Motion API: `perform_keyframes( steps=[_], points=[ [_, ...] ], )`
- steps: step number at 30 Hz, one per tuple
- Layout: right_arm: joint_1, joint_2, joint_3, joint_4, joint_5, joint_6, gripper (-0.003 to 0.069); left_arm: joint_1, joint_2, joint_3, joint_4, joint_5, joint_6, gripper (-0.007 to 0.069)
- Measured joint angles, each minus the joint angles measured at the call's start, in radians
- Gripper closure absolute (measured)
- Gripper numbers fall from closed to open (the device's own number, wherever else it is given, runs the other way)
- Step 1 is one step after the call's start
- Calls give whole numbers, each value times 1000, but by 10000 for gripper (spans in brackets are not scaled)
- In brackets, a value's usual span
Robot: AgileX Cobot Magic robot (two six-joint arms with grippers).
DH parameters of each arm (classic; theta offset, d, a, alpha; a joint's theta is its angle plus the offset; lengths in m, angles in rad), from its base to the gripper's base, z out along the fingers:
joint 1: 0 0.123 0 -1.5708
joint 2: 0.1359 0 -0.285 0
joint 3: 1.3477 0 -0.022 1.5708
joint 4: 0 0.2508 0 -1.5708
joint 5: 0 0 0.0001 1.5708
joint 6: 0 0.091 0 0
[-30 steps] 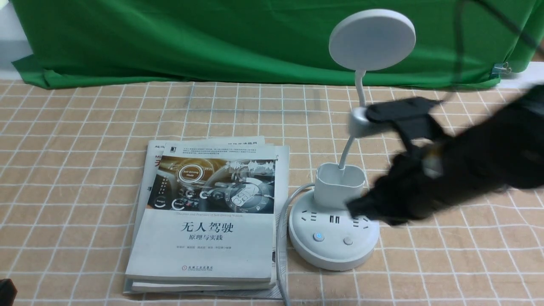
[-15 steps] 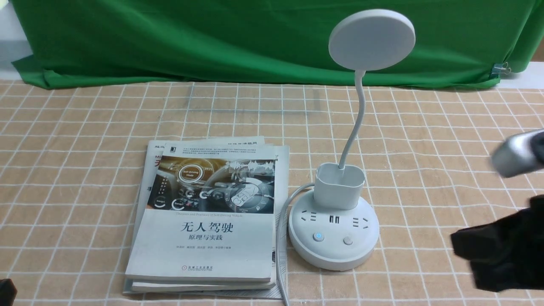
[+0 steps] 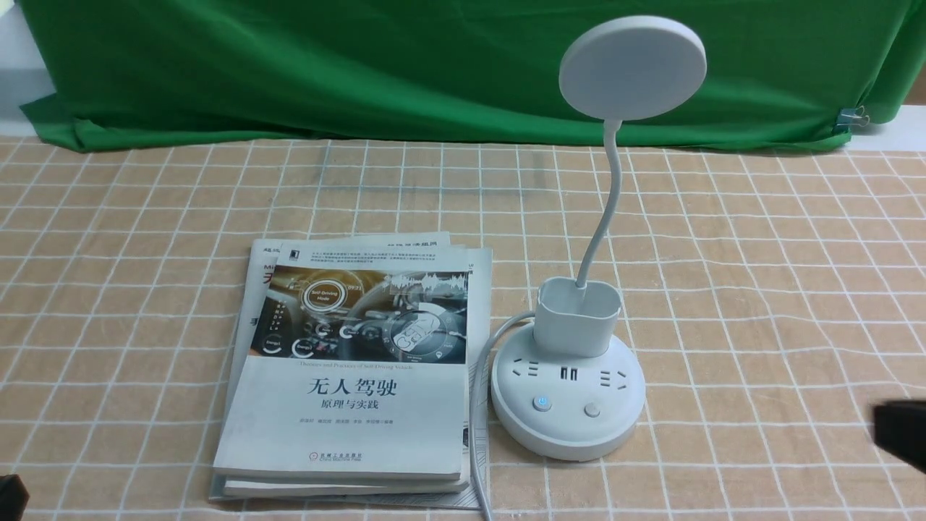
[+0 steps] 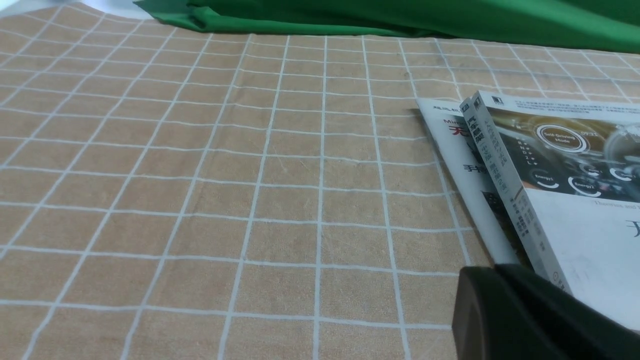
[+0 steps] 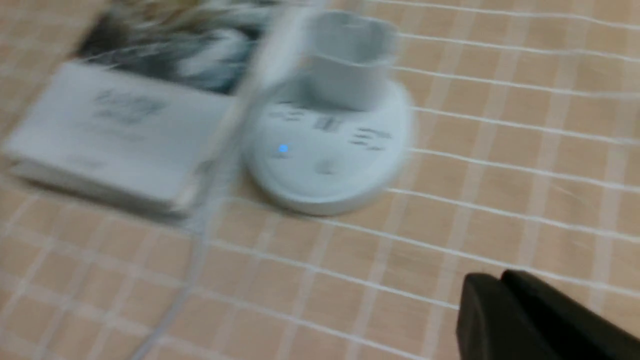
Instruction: Turn off the desk lamp on the light coffee tablecloth by hand.
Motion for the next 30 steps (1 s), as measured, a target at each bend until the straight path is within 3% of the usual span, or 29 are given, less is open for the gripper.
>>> perform_keyframes(
  steps=[5, 10, 15, 30],
  points=[
    [-204, -201, 147, 0, -49, -7, 620, 0, 0, 0, 0, 0, 0, 620],
    [-322, -372, 284, 0, -306, -184, 623, 0, 0, 0, 0, 0, 0, 620],
    [-346, -465, 407, 0, -452, -255, 622, 0, 0, 0, 0, 0, 0, 620],
    [-346, -613, 609, 0, -568, -184, 622, 0, 0, 0, 0, 1, 1, 620]
  ],
)
